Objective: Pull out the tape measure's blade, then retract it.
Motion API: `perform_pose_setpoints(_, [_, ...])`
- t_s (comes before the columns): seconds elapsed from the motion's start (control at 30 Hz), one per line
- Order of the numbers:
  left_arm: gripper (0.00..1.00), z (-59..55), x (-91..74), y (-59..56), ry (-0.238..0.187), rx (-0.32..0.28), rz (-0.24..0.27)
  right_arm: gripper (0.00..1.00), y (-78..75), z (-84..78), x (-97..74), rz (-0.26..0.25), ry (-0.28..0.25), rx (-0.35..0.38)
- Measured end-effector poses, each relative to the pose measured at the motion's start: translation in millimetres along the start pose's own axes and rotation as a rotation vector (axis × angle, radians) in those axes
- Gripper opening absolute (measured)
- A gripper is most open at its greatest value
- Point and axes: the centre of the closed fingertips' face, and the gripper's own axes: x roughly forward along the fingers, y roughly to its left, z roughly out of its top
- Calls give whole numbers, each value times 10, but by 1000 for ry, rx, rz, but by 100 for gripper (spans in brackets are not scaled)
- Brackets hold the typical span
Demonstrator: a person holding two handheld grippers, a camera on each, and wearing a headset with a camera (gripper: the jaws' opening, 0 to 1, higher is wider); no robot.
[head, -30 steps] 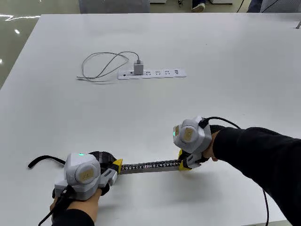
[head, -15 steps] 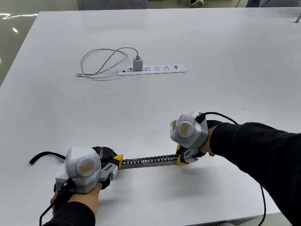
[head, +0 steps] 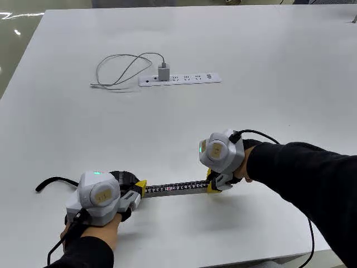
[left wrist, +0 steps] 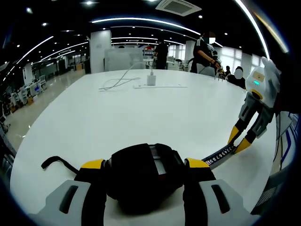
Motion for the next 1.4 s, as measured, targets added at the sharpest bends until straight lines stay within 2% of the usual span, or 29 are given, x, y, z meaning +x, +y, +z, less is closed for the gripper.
perform_pose_setpoints(0.57, [62, -8, 21, 12, 5, -1, -1, 10, 8, 86, 25, -9, -21, 12])
perform_pose_setpoints(1.27, [62, -7, 27, 16, 5, 1, 4, 10, 10, 160, 63, -5, -4, -32])
perform_pose_setpoints(1.33, [62, -8, 26, 16, 5, 1, 3, 10, 1, 180, 61, 1, -13, -4])
perform_pose_setpoints(1.4, [62, -8, 28, 16, 6, 2, 4, 10, 17, 197, 72, -4, -2, -29])
